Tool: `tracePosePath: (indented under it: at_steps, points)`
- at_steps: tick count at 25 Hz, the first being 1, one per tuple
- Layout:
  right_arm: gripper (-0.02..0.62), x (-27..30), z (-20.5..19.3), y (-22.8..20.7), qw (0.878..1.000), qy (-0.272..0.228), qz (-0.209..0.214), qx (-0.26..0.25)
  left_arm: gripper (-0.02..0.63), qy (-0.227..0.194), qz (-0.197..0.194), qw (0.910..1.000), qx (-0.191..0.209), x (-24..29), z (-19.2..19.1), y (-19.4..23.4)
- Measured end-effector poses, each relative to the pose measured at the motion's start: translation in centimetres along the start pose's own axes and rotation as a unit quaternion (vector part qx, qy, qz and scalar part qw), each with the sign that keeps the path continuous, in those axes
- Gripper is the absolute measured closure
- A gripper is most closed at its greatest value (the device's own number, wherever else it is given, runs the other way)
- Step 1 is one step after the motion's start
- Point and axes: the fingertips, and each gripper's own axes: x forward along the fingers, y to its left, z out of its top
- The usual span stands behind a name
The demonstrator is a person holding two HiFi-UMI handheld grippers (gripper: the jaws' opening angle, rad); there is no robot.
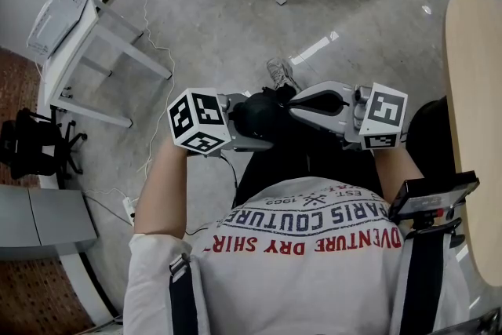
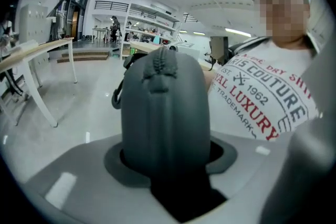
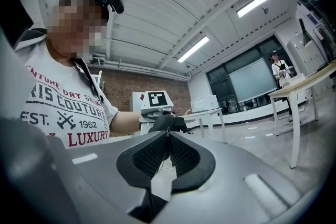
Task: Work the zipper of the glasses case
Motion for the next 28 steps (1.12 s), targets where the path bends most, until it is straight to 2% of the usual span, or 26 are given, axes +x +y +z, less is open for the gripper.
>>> tracePosePath:
  at_steps: [6, 11, 17, 21, 25, 28]
  points:
    - [0.577, -0.1, 0.3, 0.1, 1.0, -0.011, 0.006, 0.009, 0.364, -0.05, -0.024, 0.9984, -0.012, -0.3, 1.2, -0.4]
    - [0.578, -0.3, 0.7, 0.0, 1.0, -0.023, 0.006, 0.014, 0.363, -0.125, -0.046, 0.9904, -0.036, -1.0, 3.2, -0.5]
    - [0.58, -0.5, 0.8, -0.2, 1.0, -0.025, 0.003, 0.012, 0.362, -0.161, -0.054, 0.984, -0.053, -0.8, 3.7, -0.4]
    - [0.581, -0.4, 0.8, -0.1, 1.0, -0.025, 0.005, 0.012, 0.362, -0.21, -0.069, 0.9725, -0.074, -1.6, 4.9, -0.4]
    - [0.581, -0.4, 0.9, -0.2, 1.0, -0.026, 0.004, 0.011, 0.362, -0.232, -0.069, 0.9665, -0.086, -1.7, 5.2, -0.2]
    - [0.583, -0.3, 0.8, -0.1, 1.0, -0.026, 0.005, 0.013, 0.362, -0.265, -0.076, 0.9549, -0.109, -2.3, 6.0, 0.0]
